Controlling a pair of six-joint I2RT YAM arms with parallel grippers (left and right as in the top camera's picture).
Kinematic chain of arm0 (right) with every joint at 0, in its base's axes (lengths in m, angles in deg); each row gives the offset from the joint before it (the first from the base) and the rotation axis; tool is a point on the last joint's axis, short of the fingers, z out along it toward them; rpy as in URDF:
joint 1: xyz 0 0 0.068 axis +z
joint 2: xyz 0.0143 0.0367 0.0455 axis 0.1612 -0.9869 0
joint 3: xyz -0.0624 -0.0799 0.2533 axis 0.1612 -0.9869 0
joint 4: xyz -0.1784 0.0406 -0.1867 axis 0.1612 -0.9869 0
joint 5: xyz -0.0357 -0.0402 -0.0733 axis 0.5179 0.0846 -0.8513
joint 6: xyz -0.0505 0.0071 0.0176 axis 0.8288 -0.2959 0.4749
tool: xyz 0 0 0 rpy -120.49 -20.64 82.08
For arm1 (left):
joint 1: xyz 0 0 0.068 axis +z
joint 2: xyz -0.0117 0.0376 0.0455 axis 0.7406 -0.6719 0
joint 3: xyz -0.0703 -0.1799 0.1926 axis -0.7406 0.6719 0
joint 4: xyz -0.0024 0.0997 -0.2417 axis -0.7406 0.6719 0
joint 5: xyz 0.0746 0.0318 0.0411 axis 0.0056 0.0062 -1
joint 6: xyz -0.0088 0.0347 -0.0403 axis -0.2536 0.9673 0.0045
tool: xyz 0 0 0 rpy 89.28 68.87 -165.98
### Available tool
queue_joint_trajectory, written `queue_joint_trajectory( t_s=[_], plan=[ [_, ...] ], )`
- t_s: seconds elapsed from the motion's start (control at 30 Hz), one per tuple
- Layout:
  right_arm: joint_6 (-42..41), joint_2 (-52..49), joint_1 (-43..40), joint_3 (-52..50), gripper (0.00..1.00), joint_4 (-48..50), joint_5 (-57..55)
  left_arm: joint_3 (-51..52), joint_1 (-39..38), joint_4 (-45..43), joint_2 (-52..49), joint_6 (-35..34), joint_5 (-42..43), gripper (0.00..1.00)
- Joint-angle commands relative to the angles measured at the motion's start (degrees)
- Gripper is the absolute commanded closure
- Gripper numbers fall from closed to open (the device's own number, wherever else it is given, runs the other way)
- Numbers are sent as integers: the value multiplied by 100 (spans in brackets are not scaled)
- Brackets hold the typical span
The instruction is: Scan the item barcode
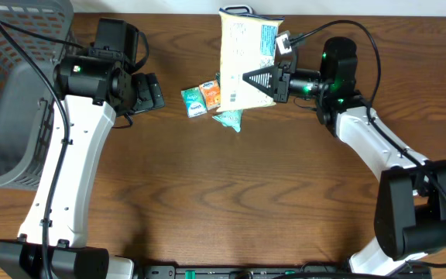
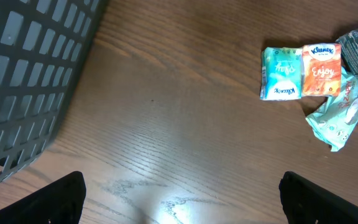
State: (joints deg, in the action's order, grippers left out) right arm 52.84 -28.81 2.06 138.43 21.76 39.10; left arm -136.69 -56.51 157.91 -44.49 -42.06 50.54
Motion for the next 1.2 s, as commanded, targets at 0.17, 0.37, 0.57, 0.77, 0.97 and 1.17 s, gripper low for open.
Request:
queue_joint_trajectory(
  t_s=[0.17,0.37,0.57,0.77,0.97,1.17],
  plan=[
    [-42,442,39,72,98,24,-417,-50,15,17,37,57,-74,3],
    [164,442,39,70,98,-315,-374,-50,15,17,37,57,-74,2],
    [153,442,39,70,98,-428,-308,-50,15,17,37,57,-74,3],
    [306,442,39,70,98,-529,-319,-50,15,17,37,57,-74,2],
    [367,442,39,70,98,-579,-422,-50,15,17,37,57,-74,2],
    [645,442,39,72,98,-1335,-1523,-50,15,17,37,55,-74,2]
  ],
)
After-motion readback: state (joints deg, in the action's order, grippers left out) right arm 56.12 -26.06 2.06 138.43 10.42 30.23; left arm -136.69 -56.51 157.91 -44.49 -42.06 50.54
